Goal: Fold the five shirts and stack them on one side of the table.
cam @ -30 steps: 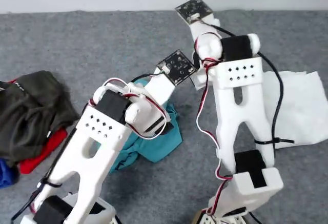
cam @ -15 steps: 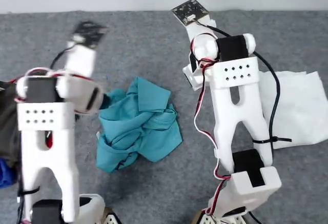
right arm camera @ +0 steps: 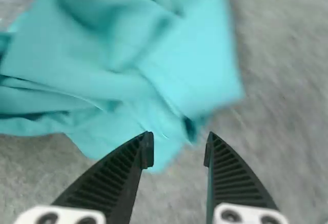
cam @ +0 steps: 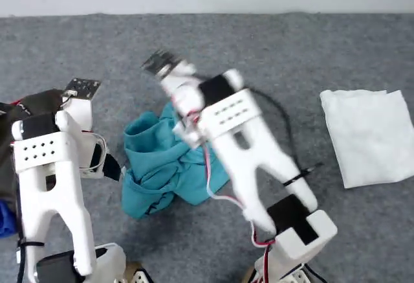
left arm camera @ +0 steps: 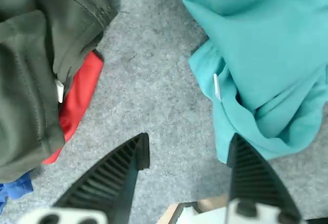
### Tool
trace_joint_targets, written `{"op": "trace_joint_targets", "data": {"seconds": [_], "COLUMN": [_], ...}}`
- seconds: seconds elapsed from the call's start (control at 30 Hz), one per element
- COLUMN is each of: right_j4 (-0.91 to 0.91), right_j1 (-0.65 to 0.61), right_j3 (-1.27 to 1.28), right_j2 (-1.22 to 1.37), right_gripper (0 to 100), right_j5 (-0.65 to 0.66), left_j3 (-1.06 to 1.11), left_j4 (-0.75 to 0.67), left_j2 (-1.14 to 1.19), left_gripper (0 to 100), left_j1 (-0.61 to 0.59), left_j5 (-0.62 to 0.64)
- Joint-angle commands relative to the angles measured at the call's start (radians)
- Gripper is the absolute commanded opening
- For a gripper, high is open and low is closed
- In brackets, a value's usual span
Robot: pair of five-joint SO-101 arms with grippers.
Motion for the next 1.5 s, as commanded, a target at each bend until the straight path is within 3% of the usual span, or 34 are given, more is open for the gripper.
{"op": "trace_joint_targets", "data": {"seconds": [0.0,0.13,0.3,0.57,0.67,0.87,0.97,1.07,1.47], "right_j4": [-0.151,-0.298,-0.383,-0.26,-0.262,-0.252,-0.254,-0.252,-0.251], "right_j1": [-0.051,-0.058,-0.062,-0.073,-0.051,0.035,0.076,0.102,0.101], "right_j3": [0.064,0.129,0.11,-0.058,-0.094,-0.157,-0.158,-0.16,-0.16], "right_j2": [-0.035,-0.015,0.108,0.305,0.372,0.43,0.429,0.427,0.268], "right_gripper": [18.2,15.7,3.2,17.2,17.7,13.8,6.3,5.5,3.0], "right_j5": [0.003,0.003,-0.061,-0.08,-0.08,-0.072,0.012,0.043,0.046], "left_j3": [0.005,0.007,0.007,0.007,0.007,0.007,0.007,0.007,0.008], "left_j4": [0.006,0.005,0.002,0.002,0.002,0.002,0.003,0.003,0.003], "left_j2": [-0.017,-0.011,-0.011,-0.009,-0.009,-0.009,-0.009,-0.009,-0.009], "left_gripper": [25,25,25,25,25,25,25,25,25], "left_j1": [-0.011,-0.008,-0.008,-0.008,-0.008,-0.008,-0.006,-0.006,-0.006], "left_j5": [-0.008,-0.008,-0.008,-0.008,-0.008,-0.008,-0.008,-0.008,-0.008]}}
